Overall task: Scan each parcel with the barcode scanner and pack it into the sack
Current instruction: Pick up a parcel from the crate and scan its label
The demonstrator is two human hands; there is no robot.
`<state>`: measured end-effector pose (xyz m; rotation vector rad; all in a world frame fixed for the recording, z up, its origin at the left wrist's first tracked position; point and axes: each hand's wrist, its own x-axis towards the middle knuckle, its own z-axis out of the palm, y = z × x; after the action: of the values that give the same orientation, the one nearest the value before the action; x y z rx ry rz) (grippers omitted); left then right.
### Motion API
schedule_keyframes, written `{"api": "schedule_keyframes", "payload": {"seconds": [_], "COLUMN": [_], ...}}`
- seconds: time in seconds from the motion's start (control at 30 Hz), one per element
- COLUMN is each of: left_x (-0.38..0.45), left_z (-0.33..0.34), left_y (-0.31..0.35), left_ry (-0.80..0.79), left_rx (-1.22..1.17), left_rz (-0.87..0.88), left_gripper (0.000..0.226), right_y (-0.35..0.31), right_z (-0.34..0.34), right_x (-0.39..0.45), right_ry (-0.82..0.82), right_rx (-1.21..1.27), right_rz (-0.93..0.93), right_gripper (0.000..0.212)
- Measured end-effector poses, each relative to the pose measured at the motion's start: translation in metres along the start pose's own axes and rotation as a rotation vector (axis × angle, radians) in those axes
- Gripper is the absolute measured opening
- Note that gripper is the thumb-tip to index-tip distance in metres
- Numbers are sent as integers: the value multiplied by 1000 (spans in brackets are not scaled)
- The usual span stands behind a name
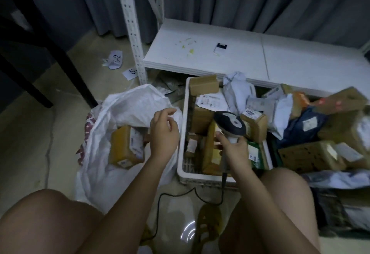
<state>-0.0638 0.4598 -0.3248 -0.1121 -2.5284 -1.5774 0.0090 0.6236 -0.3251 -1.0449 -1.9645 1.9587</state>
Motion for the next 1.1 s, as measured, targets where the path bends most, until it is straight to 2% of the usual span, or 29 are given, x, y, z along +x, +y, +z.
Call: {"api": "schedule_keyframes", "payload": {"seconds": [0.13, 0.3, 0.43, 0.57, 0.63, 0.67, 0.77, 0.9, 1.0, 1.1], "left_x": [0, 3, 9, 21, 24, 24, 22, 19, 13, 5], "left_z": [55, 141, 204, 249, 262, 266, 267, 224, 175, 130], "left_y": [38, 72, 89, 84, 76, 72, 63, 55, 50, 49], "left_ry": [-80, -284, -493, -653, -703, -698, -629, -486, -476, -483], "left_rx": [-52, -37, 90, 178, 264, 310, 307, -4, -223, -374], "left_rz": [13, 22, -64, -194, -211, -206, -195, -171, -140, -89], "left_gripper": [25, 28, 66, 109, 115, 111, 94, 89, 83, 89], "right_y": [-10, -24, -25, -19, -15, -13, -10, -7, -6, -12], "right_z": [-51, -100, -125, -133, -132, -132, -128, -125, -112, -92], "right_x": [7, 28, 45, 55, 60, 63, 70, 77, 81, 76], "right_ry": [174, 329, 405, 391, 381, 373, 361, 369, 386, 356], "right_rx": [101, 286, 397, 494, 529, 546, 576, 556, 493, 385], "right_rz": [0, -18, 42, 68, 82, 84, 109, 127, 95, 71], "right_gripper": [32, 33, 38, 38, 34, 32, 30, 39, 48, 55]}}
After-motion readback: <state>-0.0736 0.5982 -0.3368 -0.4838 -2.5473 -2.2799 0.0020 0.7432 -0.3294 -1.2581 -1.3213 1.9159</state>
